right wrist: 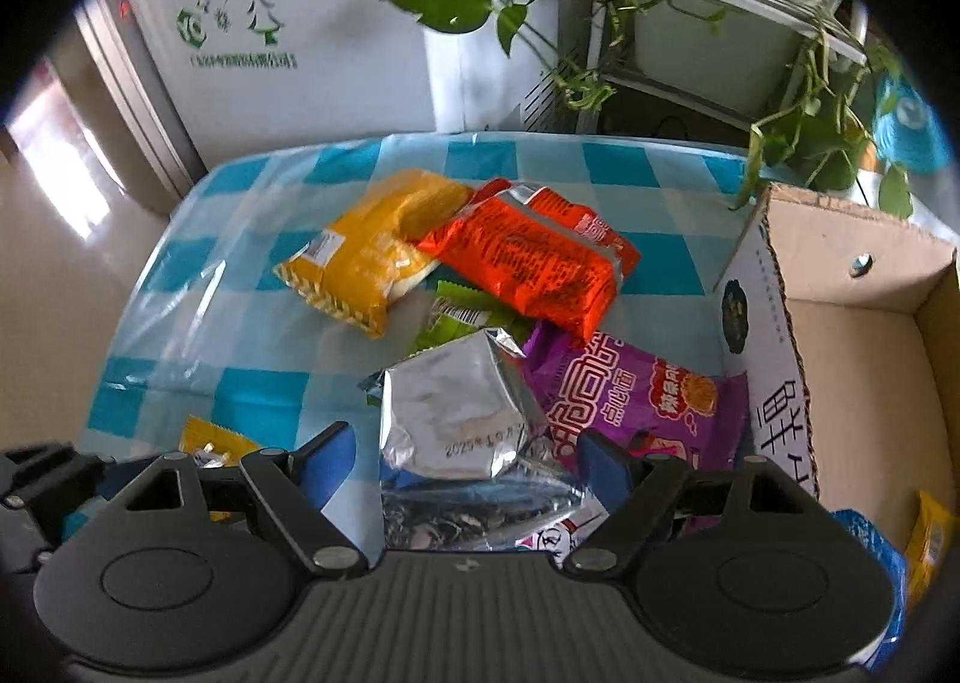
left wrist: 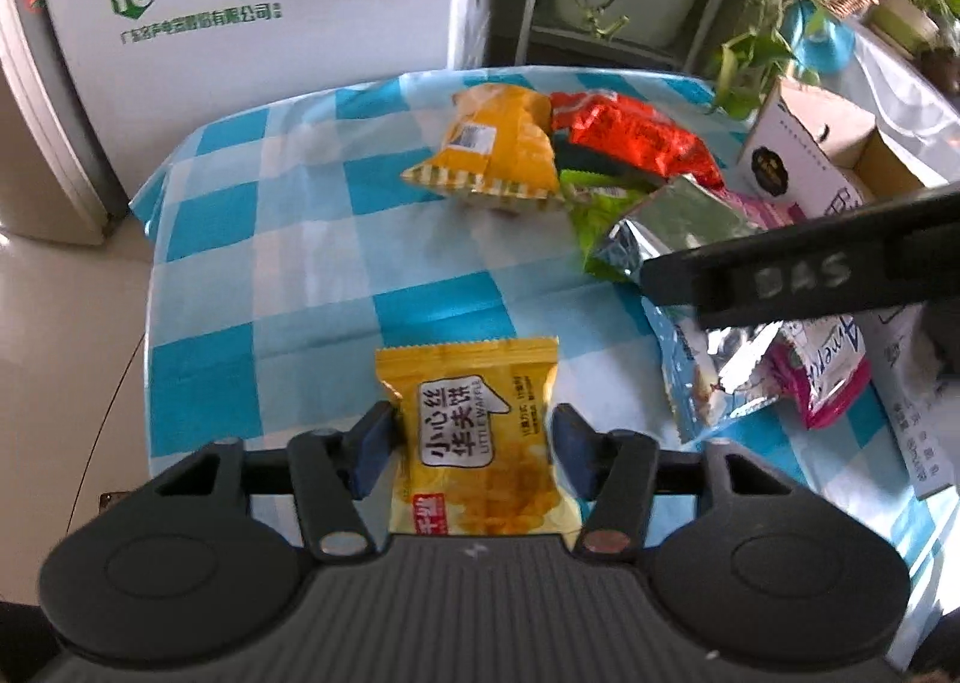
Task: Organize snacks
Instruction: 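Grasp the silver foil pack with the right gripper while the left holds the yellow pack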
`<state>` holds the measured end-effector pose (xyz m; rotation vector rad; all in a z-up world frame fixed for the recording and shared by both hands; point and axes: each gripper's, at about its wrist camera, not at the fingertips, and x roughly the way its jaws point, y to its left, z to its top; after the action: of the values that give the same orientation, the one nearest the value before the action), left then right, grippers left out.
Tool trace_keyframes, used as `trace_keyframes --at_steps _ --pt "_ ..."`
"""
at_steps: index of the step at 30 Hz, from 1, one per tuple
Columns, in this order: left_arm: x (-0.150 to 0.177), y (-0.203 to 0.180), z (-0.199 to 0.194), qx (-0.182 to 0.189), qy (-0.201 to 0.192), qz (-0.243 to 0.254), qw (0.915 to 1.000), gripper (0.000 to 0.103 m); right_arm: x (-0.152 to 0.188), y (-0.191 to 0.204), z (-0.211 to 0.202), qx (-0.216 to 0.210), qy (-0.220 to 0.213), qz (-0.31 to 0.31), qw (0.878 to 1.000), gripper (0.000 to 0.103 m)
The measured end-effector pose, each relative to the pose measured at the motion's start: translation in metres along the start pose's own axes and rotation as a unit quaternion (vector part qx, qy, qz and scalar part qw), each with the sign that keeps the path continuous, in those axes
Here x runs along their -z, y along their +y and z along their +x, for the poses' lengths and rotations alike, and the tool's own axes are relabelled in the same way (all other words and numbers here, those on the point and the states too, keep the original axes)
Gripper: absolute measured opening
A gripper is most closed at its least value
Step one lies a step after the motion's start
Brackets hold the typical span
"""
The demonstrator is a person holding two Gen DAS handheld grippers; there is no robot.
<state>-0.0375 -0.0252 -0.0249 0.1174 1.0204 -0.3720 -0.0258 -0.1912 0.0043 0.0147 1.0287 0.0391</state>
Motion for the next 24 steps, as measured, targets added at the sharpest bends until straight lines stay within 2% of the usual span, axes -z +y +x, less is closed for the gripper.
trace_keyframes --at_steps 3,5,9,18,24 --pt "0.002 -0.006 0.002 0.000 0.005 0.009 0.9999 0.083 0.004 0.006 0.003 0.022 0.002 -0.018 1.000 0.073" --pt "0.003 -0.011 0.006 -0.007 0.010 0.023 0.9996 0.090 0.006 0.007 0.003 0.017 0.003 -0.018 1.000 0.068" --pt "0.007 -0.021 0.013 -0.020 0.016 0.048 0.9985 0.103 0.008 0.009 0.000 0.017 0.000 -0.016 1.000 0.067" --pt "0.008 -0.023 0.013 -0.025 0.014 0.041 0.9987 0.103 0.002 -0.012 -0.021 -0.014 -0.026 0.053 0.998 0.067" --pt "0.008 -0.023 0.013 -0.026 0.012 0.037 0.9989 0.103 0.001 -0.016 -0.025 -0.021 -0.035 0.066 0.997 0.067"
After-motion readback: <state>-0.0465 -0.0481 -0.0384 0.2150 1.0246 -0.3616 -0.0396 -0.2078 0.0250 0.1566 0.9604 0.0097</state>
